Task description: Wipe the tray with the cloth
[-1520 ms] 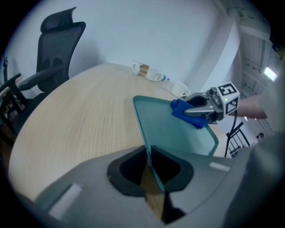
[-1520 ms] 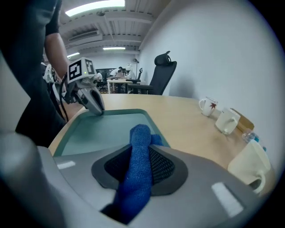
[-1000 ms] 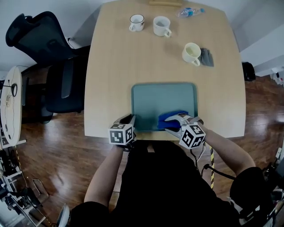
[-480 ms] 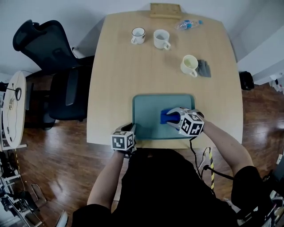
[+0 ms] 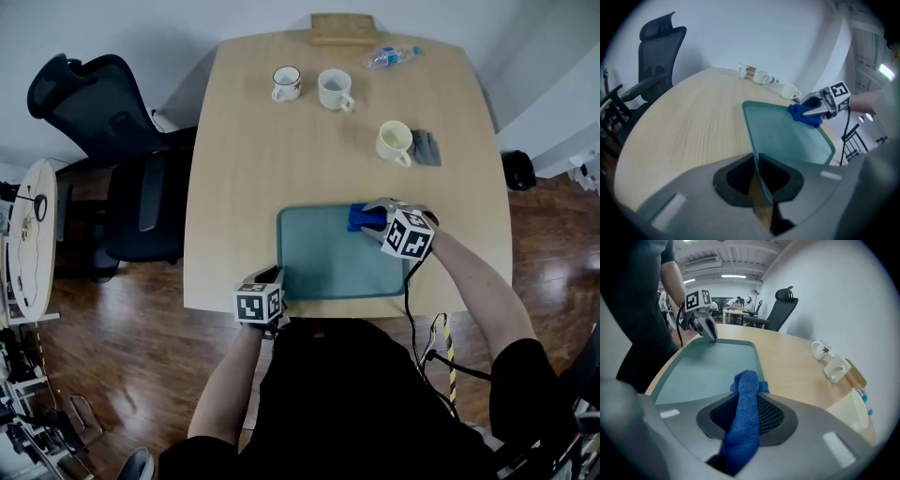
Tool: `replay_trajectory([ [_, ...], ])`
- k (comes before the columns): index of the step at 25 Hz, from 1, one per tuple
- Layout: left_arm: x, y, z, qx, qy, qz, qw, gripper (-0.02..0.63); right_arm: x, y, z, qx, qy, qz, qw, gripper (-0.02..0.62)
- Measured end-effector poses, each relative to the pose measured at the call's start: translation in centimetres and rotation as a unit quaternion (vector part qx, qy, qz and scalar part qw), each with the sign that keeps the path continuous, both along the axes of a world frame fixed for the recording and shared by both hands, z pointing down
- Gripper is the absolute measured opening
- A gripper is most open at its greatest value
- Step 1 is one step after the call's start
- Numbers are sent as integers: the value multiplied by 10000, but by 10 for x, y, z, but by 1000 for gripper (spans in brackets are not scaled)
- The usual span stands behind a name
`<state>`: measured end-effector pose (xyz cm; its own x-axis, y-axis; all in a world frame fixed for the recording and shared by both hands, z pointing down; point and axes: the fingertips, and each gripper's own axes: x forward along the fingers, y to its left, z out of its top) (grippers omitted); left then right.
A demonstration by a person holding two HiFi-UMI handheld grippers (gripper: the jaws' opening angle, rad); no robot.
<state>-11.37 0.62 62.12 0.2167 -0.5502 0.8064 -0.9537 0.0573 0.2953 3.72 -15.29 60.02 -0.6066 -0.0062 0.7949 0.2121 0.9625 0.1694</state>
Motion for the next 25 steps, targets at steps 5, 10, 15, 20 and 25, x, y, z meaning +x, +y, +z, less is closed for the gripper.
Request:
replay_trajectory([
  [5, 0, 0, 0, -2, -19, 25, 10000, 37, 10, 28, -5, -123, -367, 155, 9991, 114],
  [10, -4, 0, 0, 50, 99, -137, 9998, 29, 33, 103, -8, -246, -453, -394, 9979, 114],
  [15, -4, 0, 1, 21, 89, -128, 9999, 28, 49, 181, -11, -478, -417, -909, 9938, 114],
  [20, -3, 2, 3, -7, 65, -69, 10000, 28, 48, 189, 0, -496, -355, -932, 9938, 114],
  [25, -9, 2, 2, -29, 40, -58, 10000, 28, 31, 138, -1, -245, -342, -663, 9969, 114],
])
